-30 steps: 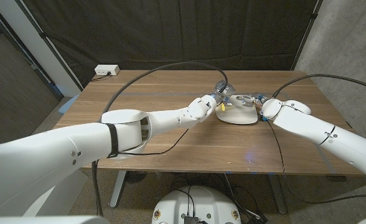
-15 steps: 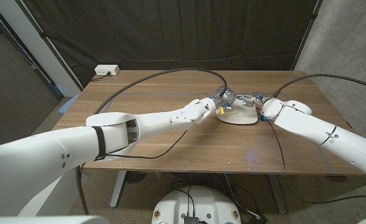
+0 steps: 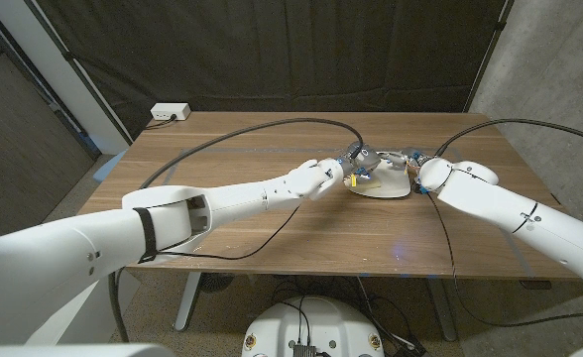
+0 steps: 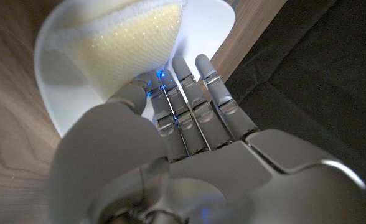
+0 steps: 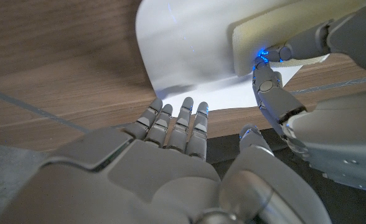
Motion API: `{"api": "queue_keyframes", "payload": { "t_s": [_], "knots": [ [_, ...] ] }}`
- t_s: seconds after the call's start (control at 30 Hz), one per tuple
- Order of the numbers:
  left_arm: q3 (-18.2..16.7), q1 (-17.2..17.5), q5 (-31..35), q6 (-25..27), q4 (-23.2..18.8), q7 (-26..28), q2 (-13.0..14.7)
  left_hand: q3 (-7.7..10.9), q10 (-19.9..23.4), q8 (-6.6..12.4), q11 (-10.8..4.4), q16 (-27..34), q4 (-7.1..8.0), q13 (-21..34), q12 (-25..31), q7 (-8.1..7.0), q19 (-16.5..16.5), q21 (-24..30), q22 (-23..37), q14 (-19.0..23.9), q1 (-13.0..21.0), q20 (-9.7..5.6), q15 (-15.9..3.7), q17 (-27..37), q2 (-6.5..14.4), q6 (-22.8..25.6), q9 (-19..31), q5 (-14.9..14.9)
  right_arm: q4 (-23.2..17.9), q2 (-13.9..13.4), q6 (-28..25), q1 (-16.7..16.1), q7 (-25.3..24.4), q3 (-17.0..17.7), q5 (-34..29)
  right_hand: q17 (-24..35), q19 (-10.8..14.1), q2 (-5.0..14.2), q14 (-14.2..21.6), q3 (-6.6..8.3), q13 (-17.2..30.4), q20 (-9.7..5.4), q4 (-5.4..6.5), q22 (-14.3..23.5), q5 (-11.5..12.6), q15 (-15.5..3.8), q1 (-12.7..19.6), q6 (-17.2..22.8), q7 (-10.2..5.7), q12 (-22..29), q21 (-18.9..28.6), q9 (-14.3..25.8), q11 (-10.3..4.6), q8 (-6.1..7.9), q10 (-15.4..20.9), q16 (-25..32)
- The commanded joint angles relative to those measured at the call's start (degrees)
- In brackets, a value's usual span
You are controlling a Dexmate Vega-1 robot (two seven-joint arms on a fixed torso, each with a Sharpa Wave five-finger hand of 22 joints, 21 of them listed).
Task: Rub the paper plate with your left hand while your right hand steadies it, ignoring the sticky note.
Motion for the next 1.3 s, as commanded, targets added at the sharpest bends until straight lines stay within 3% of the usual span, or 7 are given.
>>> {"api": "queue_keyframes", "payload": {
  "t_s": [0.03,0.3,0.5,0.57,0.67,0.93,1.3],
  "knots": [
    [-0.25,0.32,4.73,2.33,8.38,5.51,-3.52,-0.04,0.09,-0.05,-0.22,0.14,0.34,0.28,-0.06,-0.12,-0.05,-0.04,0.18,0.10,0.28,-0.22,-3.86,0.32,0.01,0.30,0.03,0.08,-0.43,-0.29,0.03,-0.61,-0.33,0.51,0.25,0.11,-0.44,-0.09,0.55,0.13,0.18,-0.22,0.34,0.24,0.12,-0.76,-0.36,-0.11,0.15,0.27,0.01,0.18,0.03,0.11,0.08,-0.03],
    [1.17,-1.71,2.50,2.68,23.73,13.47,-11.10,-0.11,0.44,0.19,-0.42,0.12,0.37,0.48,0.01,-0.15,0.08,0.05,0.17,0.29,0.41,-0.35,-3.86,0.40,0.03,0.84,-0.04,0.08,-0.41,-0.69,0.37,-0.74,-0.01,0.70,0.43,0.07,-0.48,-0.16,0.53,0.13,0.18,-0.23,0.35,0.24,0.17,-0.72,-0.45,-0.10,0.21,0.30,-0.05,0.18,0.07,0.16,0.16,-0.08],
    [4.30,-4.91,-2.43,-1.43,45.61,19.47,-22.45,-0.17,0.72,0.37,-0.59,-0.02,0.53,0.63,0.05,-0.38,0.00,0.04,0.15,0.37,0.26,-0.45,-3.90,0.36,0.00,1.23,-0.11,0.06,-0.31,-0.78,0.35,-0.76,0.06,0.83,0.52,0.04,-0.44,-0.21,0.55,0.12,0.18,-0.24,0.37,0.23,0.19,-0.69,-0.52,-0.08,0.21,0.31,-0.08,0.17,-0.07,0.19,0.17,-0.09],
    [6.00,-6.10,-4.99,-2.41,46.57,14.97,-23.19,-0.17,0.88,0.43,-0.64,-0.06,0.45,0.68,0.08,-0.45,-0.17,-0.02,0.15,0.41,0.38,-0.54,-4.01,0.36,-0.05,1.38,-0.14,0.06,-0.22,-0.82,0.27,-0.59,0.21,0.72,0.46,0.03,-0.44,-0.22,0.53,0.12,0.18,-0.24,0.36,0.23,0.20,-0.71,-0.53,-0.06,0.22,0.31,-0.09,0.17,-0.07,0.20,0.17,-0.10],
    [8.45,-6.68,-7.51,-0.48,42.04,13.36,-20.73,-0.18,1.19,0.62,-0.69,0.06,0.39,0.76,0.15,-0.38,-0.18,-0.01,0.14,0.80,0.55,-0.56,-4.06,0.43,-0.04,1.85,-0.20,0.07,0.01,-0.88,0.49,-0.49,0.41,0.77,0.54,0.01,-0.43,-0.25,0.52,0.12,0.18,-0.25,0.36,0.23,0.21,-0.68,-0.56,-0.08,0.25,0.32,-0.10,0.17,-0.05,0.20,0.19,-0.12],
    [14.16,-9.73,-10.67,-0.90,42.04,2.55,-21.85,-0.33,1.30,0.73,-0.72,-0.14,0.53,0.83,0.04,-0.55,-0.47,-0.10,0.13,0.92,0.35,-0.48,-3.86,0.33,-0.28,2.17,-0.31,0.02,0.41,-0.93,0.85,-0.52,0.63,1.04,0.80,-0.03,-0.41,-0.31,0.52,0.13,0.18,-0.26,0.35,0.23,0.24,-0.72,-0.62,-0.07,0.29,0.29,-0.15,0.17,0.06,0.23,0.12,-0.15],
    [14.71,-10.81,-11.59,-1.69,42.04,-1.23,-21.64,-0.43,1.52,0.86,-0.79,-0.60,0.77,0.61,-0.27,-0.98,-0.73,-0.18,0.12,0.81,0.01,-0.53,-3.90,0.07,-0.49,2.55,-0.44,-0.03,1.38,-0.70,1.08,0.40,1.28,0.50,0.58,-0.06,-0.46,-0.41,0.51,0.12,0.18,-0.23,0.35,0.23,0.27,-0.71,-0.73,-0.11,0.20,0.29,-0.24,0.16,0.05,0.25,0.11,-0.18]
  ]
}}
